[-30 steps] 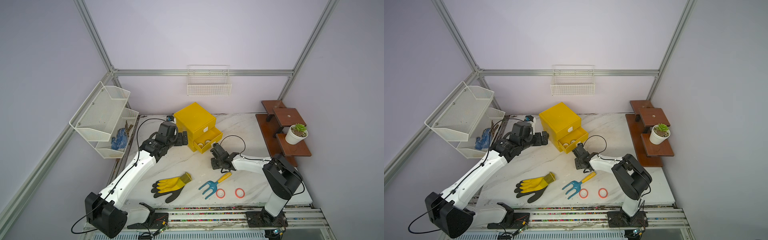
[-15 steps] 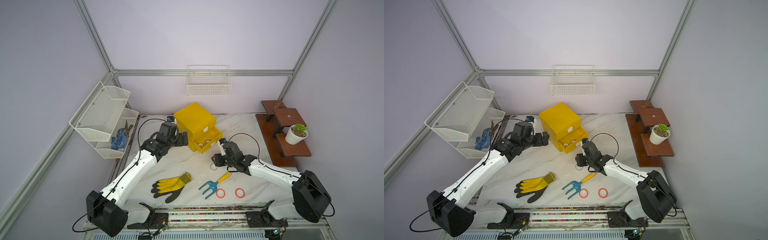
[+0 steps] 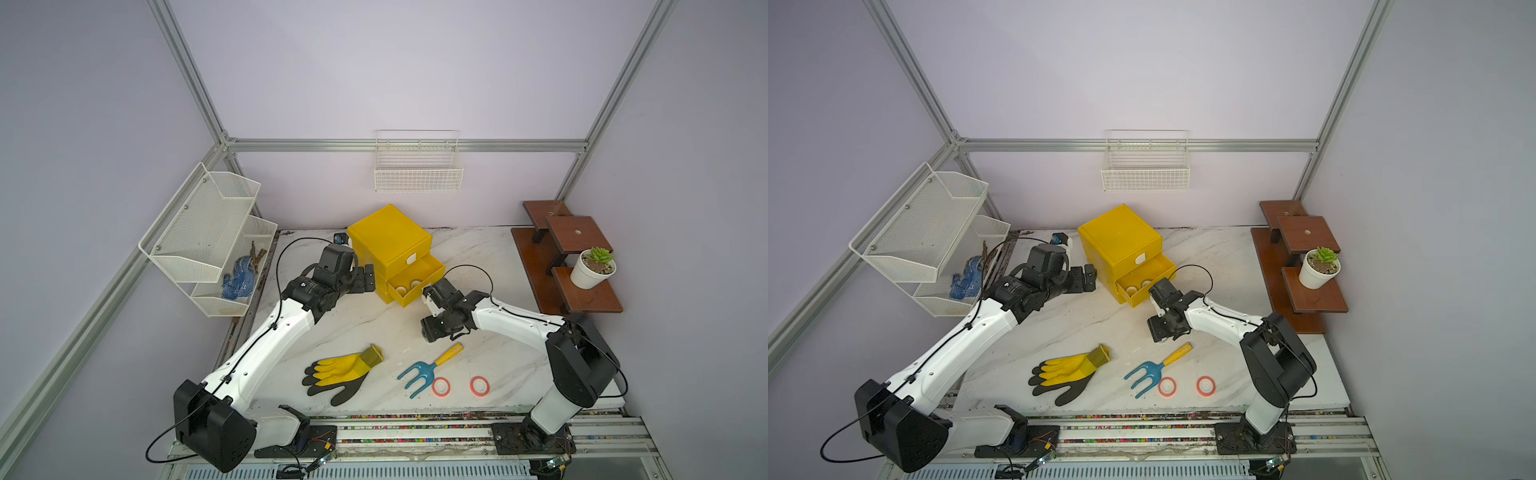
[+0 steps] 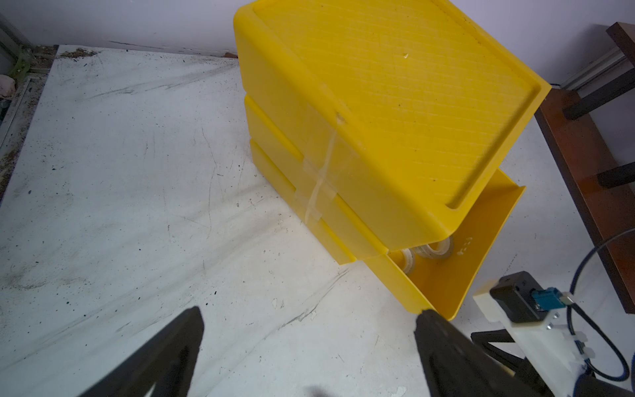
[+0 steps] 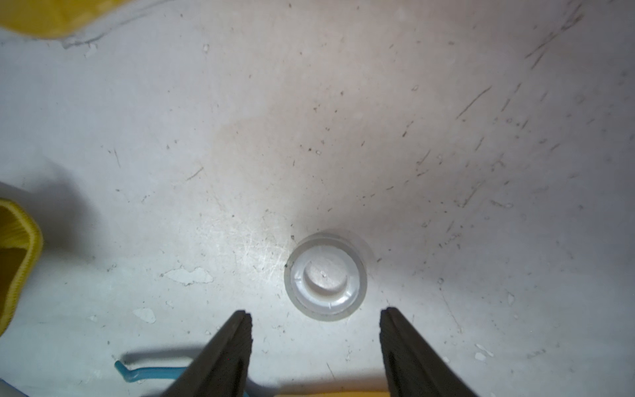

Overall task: Place the transparent tape into the drawer according to color
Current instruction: Pick up the tape at the center of the board.

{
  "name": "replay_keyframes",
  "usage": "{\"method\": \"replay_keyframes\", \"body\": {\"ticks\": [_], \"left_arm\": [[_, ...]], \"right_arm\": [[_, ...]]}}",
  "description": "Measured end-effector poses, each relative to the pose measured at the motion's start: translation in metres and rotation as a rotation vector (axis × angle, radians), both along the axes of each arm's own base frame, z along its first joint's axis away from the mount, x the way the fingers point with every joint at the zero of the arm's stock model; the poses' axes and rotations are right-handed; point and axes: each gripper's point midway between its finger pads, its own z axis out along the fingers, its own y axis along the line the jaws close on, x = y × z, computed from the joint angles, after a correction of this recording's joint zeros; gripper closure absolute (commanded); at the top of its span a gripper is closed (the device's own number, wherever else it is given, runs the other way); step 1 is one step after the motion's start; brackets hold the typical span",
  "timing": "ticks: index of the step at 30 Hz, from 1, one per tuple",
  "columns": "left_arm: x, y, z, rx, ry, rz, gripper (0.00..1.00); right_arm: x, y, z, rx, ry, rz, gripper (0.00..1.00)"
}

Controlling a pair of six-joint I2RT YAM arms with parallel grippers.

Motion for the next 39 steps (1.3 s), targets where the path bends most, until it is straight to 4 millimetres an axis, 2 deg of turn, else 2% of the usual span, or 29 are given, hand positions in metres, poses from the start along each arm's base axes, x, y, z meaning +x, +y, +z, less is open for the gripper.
{"method": "replay_keyframes", "body": {"ticks": [11, 20, 23, 35, 39], "left_arm": [[0.000, 0.001, 0.000, 0.002, -0.002, 0.003, 0.00], [-0.002, 0.001, 0.005, -0.004, -0.013, 0.003, 0.00], [-0.003, 0.002, 0.008, -0.007, -0.022, 0.004, 0.00], [-0.003, 0.003, 0.010, -0.010, -0.027, 0.004, 0.00], [-0.003, 0.003, 0.010, -0.010, -0.027, 0.004, 0.00]], "right_arm": [[-0.004, 0.006, -0.022, -0.072, 0.064, 0.030, 0.35], [0.002, -0.004, -0.035, -0.199, 0.068, 0.022, 0.40], [0.003, -0.005, -0.034, -0.212, 0.060, 0.020, 0.49], [0.008, -0.015, -0.034, -0.249, 0.016, -0.020, 1.00], [-0.002, -0.022, -0.030, -0.236, 0.012, -0.030, 1.00]]}}
